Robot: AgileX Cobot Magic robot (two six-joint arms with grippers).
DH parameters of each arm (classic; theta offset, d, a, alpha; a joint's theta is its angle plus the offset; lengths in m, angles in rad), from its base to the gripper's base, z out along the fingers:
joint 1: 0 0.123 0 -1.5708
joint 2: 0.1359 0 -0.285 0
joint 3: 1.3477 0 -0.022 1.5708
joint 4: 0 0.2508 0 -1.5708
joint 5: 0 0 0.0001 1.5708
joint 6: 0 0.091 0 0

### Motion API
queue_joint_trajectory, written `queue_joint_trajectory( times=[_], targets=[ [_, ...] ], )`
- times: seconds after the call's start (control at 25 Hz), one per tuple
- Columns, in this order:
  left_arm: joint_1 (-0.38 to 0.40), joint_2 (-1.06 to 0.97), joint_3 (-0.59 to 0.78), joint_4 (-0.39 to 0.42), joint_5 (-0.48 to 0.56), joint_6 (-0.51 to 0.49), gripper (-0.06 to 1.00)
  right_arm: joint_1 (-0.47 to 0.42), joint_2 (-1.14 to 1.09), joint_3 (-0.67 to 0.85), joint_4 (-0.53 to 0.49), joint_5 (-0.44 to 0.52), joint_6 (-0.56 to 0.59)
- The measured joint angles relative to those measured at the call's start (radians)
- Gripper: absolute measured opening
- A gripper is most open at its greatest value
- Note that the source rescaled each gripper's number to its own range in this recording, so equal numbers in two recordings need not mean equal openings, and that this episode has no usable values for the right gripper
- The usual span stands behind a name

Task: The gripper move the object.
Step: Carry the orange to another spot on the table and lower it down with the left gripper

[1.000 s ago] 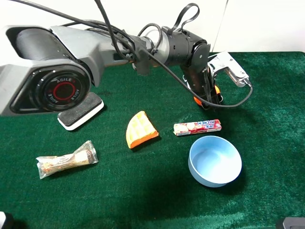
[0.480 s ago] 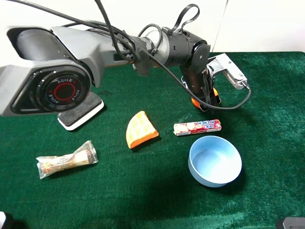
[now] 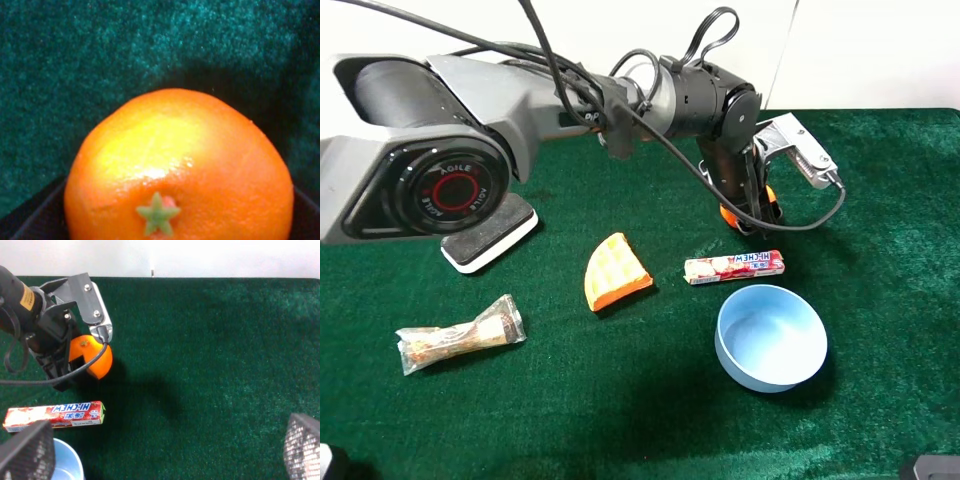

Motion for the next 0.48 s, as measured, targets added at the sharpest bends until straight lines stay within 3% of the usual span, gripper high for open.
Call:
queue_joint_trajectory(
  times=[0.12, 0.32, 0.48],
  targets=[
    [0.0, 0.001, 0.002, 0.0, 0.028, 0.01, 0.23, 0.0, 0.0, 0.0, 0.0, 0.0, 0.0],
    [0.0, 0.0, 0.002, -0.001, 0.028, 0.032, 0.57, 0.0, 0.0, 0.0, 0.0, 0.0, 0.001],
    [0.0, -0.017, 0.002, -0.001, 0.031, 0.038, 0.65, 0.0, 0.0, 0.0, 0.0, 0.0, 0.001]
  ],
)
